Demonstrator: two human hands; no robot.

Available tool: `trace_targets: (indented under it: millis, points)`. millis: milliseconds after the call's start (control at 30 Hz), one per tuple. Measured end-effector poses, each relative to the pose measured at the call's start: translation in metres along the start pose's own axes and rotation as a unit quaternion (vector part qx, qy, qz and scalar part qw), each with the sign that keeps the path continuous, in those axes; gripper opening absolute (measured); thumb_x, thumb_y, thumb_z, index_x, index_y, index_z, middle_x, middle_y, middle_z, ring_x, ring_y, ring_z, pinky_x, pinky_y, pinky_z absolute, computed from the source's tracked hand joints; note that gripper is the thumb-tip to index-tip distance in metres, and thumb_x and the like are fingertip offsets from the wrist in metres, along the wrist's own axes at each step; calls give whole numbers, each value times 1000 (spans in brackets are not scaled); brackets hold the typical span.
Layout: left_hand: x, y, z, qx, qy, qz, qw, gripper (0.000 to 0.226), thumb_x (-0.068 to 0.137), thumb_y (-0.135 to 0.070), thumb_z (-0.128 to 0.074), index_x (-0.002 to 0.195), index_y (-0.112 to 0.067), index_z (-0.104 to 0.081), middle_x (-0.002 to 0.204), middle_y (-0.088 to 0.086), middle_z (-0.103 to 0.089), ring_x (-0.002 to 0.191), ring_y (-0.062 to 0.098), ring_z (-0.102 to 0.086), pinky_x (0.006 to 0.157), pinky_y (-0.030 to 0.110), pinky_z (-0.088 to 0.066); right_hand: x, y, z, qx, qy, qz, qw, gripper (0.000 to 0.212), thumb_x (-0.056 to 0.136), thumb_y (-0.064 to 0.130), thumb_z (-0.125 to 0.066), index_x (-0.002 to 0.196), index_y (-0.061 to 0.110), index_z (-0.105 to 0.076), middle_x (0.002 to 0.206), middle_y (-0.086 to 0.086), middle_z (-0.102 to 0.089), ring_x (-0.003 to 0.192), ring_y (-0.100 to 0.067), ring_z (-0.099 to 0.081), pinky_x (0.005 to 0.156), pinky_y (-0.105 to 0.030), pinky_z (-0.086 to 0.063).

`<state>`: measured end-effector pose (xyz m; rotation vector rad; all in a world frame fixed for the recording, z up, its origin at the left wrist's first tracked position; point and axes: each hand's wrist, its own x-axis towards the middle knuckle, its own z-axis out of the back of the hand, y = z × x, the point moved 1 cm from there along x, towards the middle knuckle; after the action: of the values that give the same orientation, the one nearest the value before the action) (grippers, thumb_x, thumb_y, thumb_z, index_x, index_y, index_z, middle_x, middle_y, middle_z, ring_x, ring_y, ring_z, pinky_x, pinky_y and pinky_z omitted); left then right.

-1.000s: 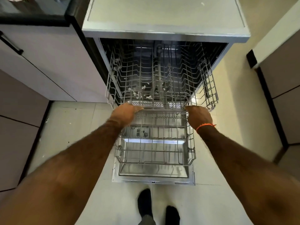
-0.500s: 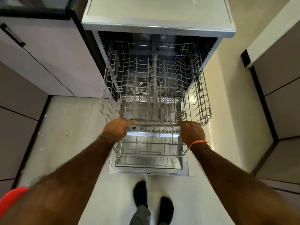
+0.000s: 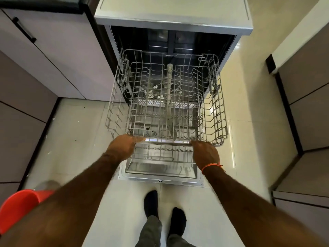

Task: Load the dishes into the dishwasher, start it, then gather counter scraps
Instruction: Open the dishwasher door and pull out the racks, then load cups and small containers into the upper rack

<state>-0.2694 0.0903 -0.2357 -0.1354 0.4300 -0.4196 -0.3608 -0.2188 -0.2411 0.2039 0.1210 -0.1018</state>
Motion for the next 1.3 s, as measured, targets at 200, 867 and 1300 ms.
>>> trace_targets:
  millis: [200,867,1300]
  points:
    - [-4,1,3,12,10,2,1000,56,98,-6,-44,145,-38,-52,121,9,-72,83,18,-61,88,36,-55,-8,5,-6,14,-19,5,1000,45,76,-6,-57,112,14,-74,93,-12,-77,84,-34,-72,77,-40,-58]
    - [-101,-2,161,-63,-23,61,996,55,99,-40,-54,149,-19,-43,152,8,-48,137,27,-46,113,47,-41,42,155,148,29,109,129,985,38,94,20,-51,132,14,-52,118,-16,-66,100,-36,-65,81,-43,-55]
    - [-191,172,241,-134,-137,118,974,55,98,-45,-57,148,-23,-48,151,1,-52,137,24,-47,115,39,-37,91,378,201,12,94,219,971,47,91,32,-55,137,18,-56,135,-10,-62,123,-32,-57,101,-41,-47]
